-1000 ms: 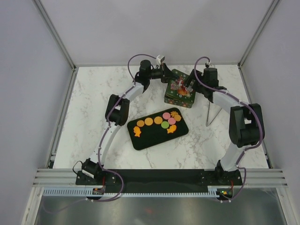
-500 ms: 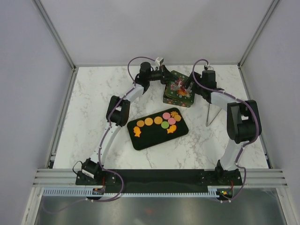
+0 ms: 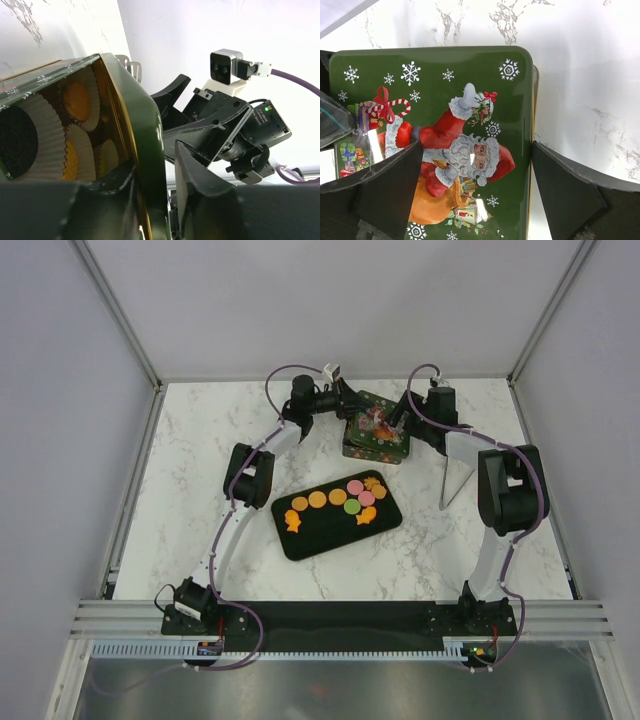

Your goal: Pack the cookies

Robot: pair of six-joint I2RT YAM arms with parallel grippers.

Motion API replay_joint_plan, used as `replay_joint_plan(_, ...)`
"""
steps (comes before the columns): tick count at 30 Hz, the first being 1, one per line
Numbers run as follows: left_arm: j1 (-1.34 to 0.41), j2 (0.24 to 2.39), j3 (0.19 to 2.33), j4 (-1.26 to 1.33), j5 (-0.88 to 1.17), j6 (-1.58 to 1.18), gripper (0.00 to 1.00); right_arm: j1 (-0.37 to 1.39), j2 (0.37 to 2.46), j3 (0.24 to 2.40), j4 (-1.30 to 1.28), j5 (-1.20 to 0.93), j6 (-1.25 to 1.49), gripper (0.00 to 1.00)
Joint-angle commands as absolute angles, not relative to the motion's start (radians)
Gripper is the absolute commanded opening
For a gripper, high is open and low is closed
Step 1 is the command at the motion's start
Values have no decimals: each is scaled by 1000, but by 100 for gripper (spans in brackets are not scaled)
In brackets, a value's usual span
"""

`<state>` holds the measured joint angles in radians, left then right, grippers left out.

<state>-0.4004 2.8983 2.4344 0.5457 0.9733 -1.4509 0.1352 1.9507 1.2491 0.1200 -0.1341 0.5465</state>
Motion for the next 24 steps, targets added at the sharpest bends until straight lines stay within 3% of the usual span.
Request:
replay_joint_plan(1,-397,2859,2439,672,968,-1517,35,146,1990,1267,72,-156,535,95)
replay_joint_plan(2,-397,2855,2428,672,968,-1517,41,144,1991,1267,71,-156,535,95)
replay_joint_plan(4,-393,2838,2399,683,966,-1511,44,146,1993,1270,68,-158,535,95)
replay_joint_plan(6,-388,2824,2378,704,968,-1509,59,146,1996,1272,66,-160,535,94)
replay_joint_plan(7,-385,2818,2358,715,968,-1512,61,146,1996,1272,66,-160,535,94)
replay_joint_plan(24,-327,2655,2129,784,994,-1482,62,146,1993,1276,54,-163,534,93)
